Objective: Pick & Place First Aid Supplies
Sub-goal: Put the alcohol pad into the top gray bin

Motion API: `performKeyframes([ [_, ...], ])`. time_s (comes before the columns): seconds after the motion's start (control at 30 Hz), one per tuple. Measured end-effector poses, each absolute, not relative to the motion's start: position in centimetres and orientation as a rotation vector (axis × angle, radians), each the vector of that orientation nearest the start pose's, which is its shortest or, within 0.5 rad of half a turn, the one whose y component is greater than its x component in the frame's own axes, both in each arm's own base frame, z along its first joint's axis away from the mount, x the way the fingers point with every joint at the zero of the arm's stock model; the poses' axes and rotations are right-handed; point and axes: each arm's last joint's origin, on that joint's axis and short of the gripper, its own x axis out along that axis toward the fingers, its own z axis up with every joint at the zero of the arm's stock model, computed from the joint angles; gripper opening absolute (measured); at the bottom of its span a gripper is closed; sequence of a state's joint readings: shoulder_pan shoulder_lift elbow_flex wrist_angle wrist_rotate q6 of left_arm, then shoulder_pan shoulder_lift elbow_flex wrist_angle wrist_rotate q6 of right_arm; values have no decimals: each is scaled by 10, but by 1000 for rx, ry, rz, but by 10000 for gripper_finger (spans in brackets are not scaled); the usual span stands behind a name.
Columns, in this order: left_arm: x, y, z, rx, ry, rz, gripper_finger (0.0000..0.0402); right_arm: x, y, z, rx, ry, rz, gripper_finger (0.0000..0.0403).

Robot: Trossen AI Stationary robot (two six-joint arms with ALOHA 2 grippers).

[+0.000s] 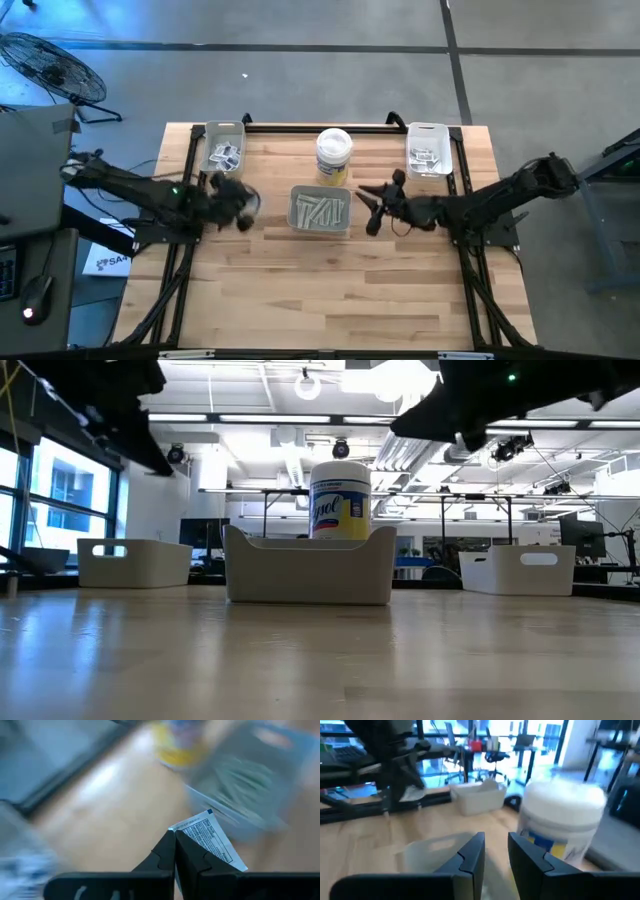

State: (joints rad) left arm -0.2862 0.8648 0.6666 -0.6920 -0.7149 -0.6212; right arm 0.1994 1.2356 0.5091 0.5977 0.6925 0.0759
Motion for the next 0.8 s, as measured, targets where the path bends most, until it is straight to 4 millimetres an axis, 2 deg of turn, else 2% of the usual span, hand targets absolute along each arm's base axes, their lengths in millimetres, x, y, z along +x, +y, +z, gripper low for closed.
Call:
performKeyframes([
  [0.1, 147, -1, 255, -147, 570, 757, 0, 243, 11, 232, -50, 75, -529, 78],
  [0.23, 141, 36, 257, -172, 572, 977, 0, 238, -12, 240, -63, 57, -613, 78],
  [0.43, 127, 94, 253, -272, 599, 1288, 0, 236, -36, 238, -47, 84, -594, 78],
  [0.57, 116, 129, 247, -347, 614, 1431, 0, 235, -51, 235, -15, 101, -617, 78],
  [0.67, 110, 147, 237, -386, 670, 1491, 0, 233, -57, 233, -11, 117, -612, 78],
  [0.8, 119, 148, 230, -359, 701, 1540, 0, 233, -60, 231, -8, 136, -575, 78],
])
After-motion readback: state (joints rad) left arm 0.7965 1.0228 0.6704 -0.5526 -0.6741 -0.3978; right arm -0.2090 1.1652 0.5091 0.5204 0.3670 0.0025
